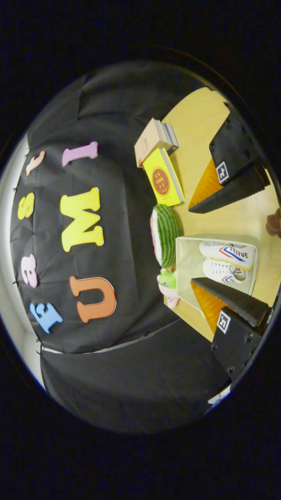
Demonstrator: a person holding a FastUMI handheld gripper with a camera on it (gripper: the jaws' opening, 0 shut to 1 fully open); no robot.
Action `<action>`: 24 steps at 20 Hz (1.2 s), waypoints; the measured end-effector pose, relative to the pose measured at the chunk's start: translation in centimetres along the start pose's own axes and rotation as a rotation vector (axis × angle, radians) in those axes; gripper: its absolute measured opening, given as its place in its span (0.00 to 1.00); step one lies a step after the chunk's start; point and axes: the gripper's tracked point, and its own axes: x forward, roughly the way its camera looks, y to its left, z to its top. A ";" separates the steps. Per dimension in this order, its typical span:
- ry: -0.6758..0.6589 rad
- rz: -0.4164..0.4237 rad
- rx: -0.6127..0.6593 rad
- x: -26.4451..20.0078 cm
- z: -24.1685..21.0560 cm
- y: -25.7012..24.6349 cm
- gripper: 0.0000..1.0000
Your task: Open the storage box then place both shoes into the box .Put the left shoe in first, then the right shoe, with the right side of both shoes facing outward in a uniform manner.
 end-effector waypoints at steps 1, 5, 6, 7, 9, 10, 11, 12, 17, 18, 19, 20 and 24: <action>-0.029 -0.015 -0.012 -0.7 0.5 -0.3 1.00; -0.133 -0.022 -0.041 -4.2 2.5 -0.4 1.00; -0.159 -0.025 -0.044 -5.3 2.9 -0.4 1.00; -0.178 -0.019 -0.044 -6.2 3.1 -0.5 1.00; -0.210 0.003 -0.035 -8.3 3.8 0.0 1.00; -0.234 0.014 -0.035 -9.3 4.3 0.0 1.00; -0.254 0.016 -0.037 -10.2 4.7 -0.4 1.00; -0.266 0.009 -0.046 -11.0 4.9 -0.7 1.00; -0.340 -0.051 -0.075 -14.2 5.1 -2.3 1.00; -0.354 -0.062 -0.079 -14.9 5.1 -2.8 1.00; -0.371 -0.069 -0.080 -15.7 5.1 -3.1 1.00; -0.388 -0.072 -0.080 -16.5 5.1 -3.4 1.00; -0.435 -0.078 -0.068 -19.6 4.6 -5.9 1.00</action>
